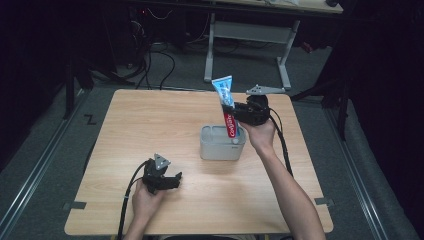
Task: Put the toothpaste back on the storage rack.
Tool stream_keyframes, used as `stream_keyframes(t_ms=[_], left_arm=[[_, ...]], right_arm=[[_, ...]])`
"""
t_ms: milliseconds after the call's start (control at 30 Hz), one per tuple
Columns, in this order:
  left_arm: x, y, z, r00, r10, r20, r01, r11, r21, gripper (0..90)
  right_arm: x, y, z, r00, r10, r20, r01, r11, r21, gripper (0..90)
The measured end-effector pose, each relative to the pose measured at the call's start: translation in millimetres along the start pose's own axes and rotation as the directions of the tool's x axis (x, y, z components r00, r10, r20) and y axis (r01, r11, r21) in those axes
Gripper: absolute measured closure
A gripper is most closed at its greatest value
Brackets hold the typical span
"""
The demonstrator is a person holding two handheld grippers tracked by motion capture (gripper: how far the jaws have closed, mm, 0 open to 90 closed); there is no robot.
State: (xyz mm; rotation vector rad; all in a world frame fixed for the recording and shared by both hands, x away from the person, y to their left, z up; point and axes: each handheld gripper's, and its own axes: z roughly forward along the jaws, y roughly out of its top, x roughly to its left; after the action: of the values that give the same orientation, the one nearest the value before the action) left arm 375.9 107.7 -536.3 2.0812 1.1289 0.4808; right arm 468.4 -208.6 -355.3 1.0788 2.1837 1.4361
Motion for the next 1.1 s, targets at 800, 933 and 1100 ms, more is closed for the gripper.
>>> stream_keyframes(t_ms=[800, 933, 1100], left_arm=[[-0.3, -0.1, -0.3, 1.0, 0.008, 0.006, -0.008, 1.0, 0.001, 19.3], [-0.3, -0.1, -0.4, 0.9999, 0.009, 0.009, -0.009, 1.0, 0.003, 19.3], [-0.3, -0.1, -0.5, 0.9999, 0.009, 0.009, -0.009, 1.0, 0.003, 19.2]], right_arm=[[-3.7, -1.4, 34.3, 0.9989, -0.001, 0.048, -0.001, 0.999, 0.04, 70.8], [-0.7, -4.8, 36.8, 0.9982, -0.024, 0.054, 0.021, 0.998, 0.055, 70.9], [1.9, -7.4, 36.1, 0.9974, -0.047, 0.055, 0.043, 0.996, 0.08, 71.0]])
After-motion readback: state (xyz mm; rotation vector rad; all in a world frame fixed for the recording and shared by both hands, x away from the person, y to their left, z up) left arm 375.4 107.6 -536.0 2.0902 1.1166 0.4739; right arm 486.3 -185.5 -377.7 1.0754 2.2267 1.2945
